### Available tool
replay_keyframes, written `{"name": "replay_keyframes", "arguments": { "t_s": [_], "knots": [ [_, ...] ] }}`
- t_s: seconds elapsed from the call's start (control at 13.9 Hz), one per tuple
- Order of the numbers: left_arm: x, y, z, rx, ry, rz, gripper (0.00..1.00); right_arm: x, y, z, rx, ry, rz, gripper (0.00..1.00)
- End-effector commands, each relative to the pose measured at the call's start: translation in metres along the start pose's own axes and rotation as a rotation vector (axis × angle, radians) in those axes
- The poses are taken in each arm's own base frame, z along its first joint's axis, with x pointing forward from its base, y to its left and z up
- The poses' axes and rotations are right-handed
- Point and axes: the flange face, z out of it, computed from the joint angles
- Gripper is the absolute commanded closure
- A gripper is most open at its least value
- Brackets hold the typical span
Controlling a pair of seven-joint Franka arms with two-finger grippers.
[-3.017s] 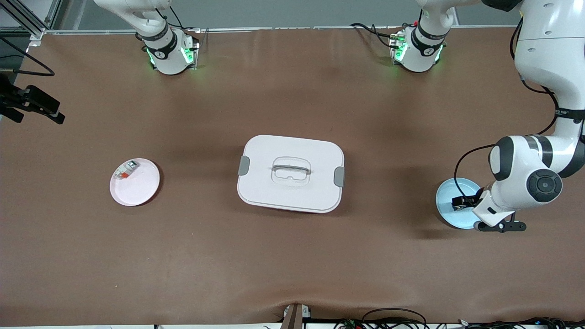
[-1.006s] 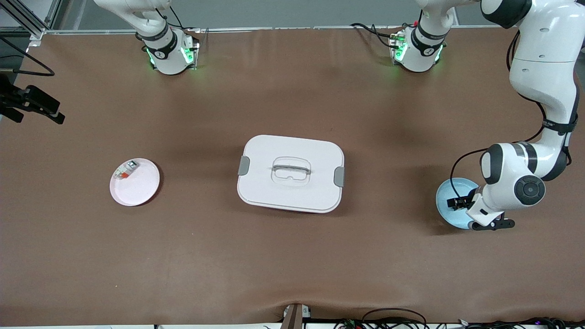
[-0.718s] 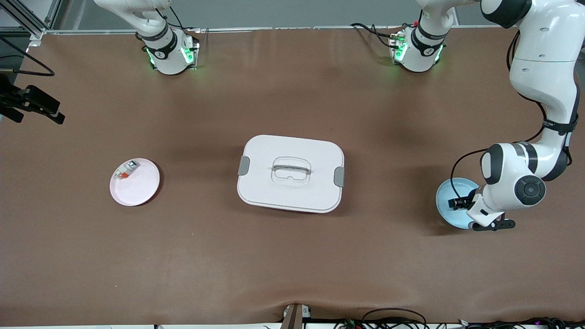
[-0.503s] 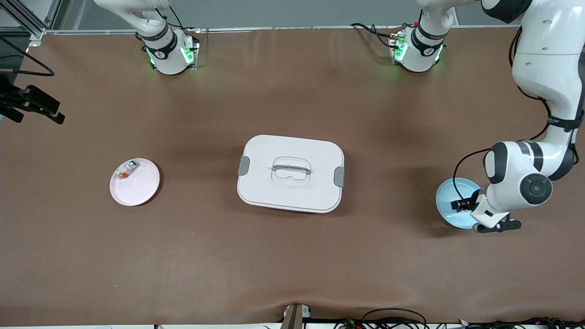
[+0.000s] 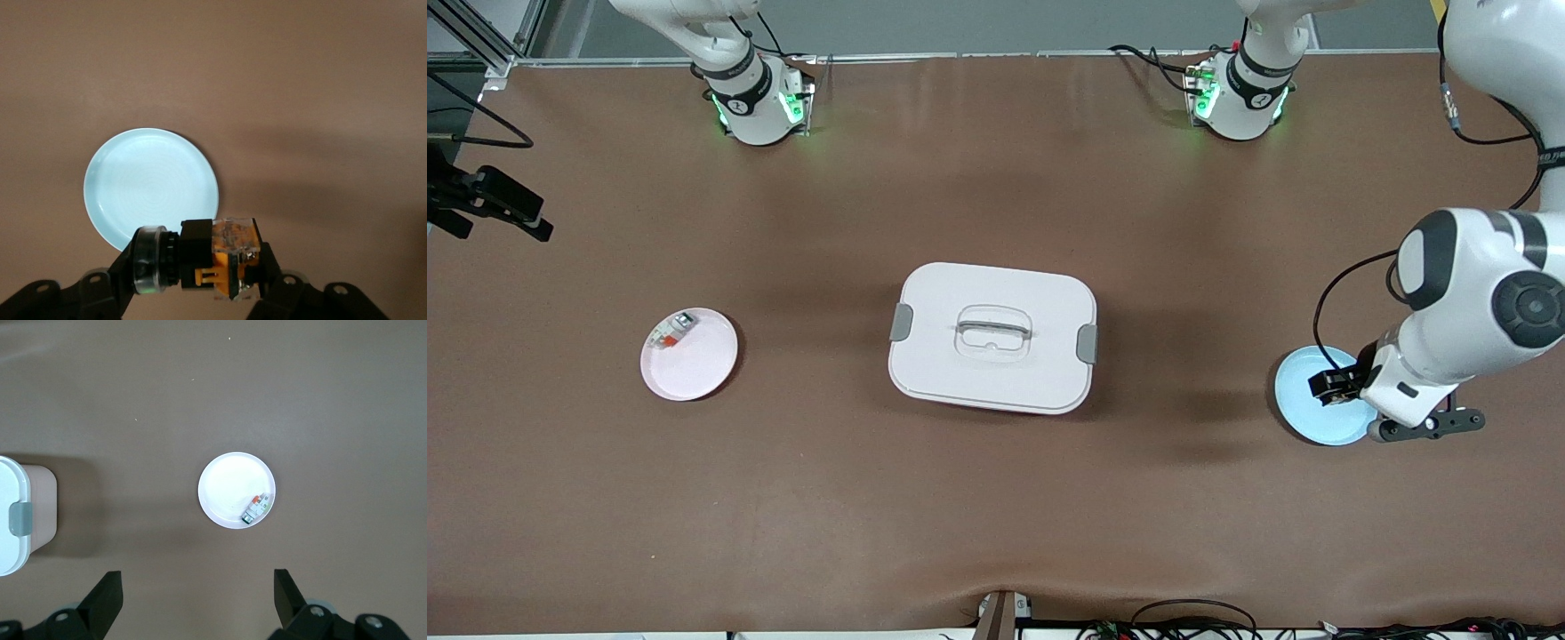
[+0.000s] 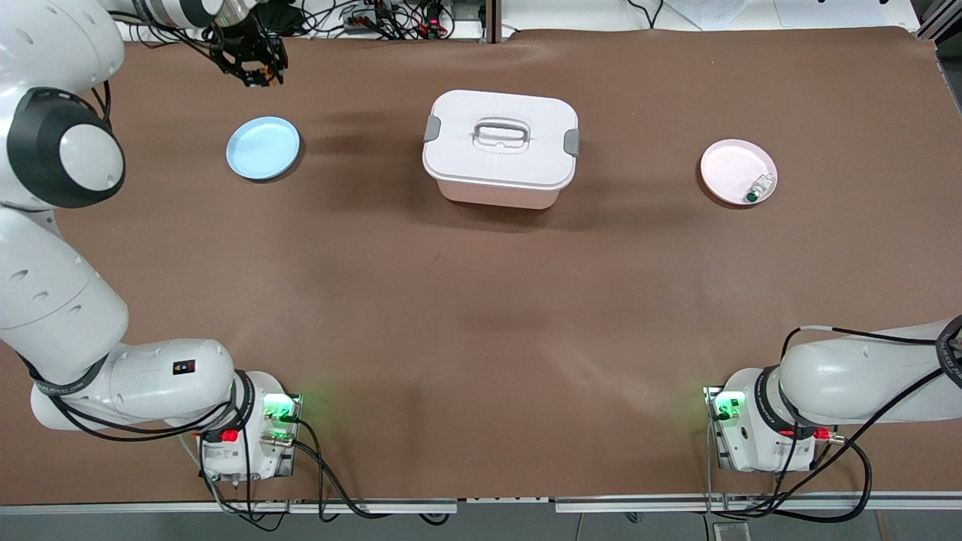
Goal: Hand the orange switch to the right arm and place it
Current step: 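Lift the switch with the left gripper while the right gripper reaches over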
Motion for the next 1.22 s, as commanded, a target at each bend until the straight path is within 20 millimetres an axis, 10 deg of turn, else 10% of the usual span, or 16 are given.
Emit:
{"name": "replay_keyframes", "arguments": {
  "t_s": [0.0, 1.15],
  "knots": [
    [-0.017, 0.021, -0.034, -0.081, -0.026, -0.042, 1.00, 0.001, 0.001, -0.005, -0.016, 0.001, 0.006, 0.00],
    [-0.081, 0.201, -0.167, -0.544, -0.228, -0.465, 1.00, 0.008, -0.040, 0.006, 0.007, -0.006, -0.052, 0.00]
  ]
}}
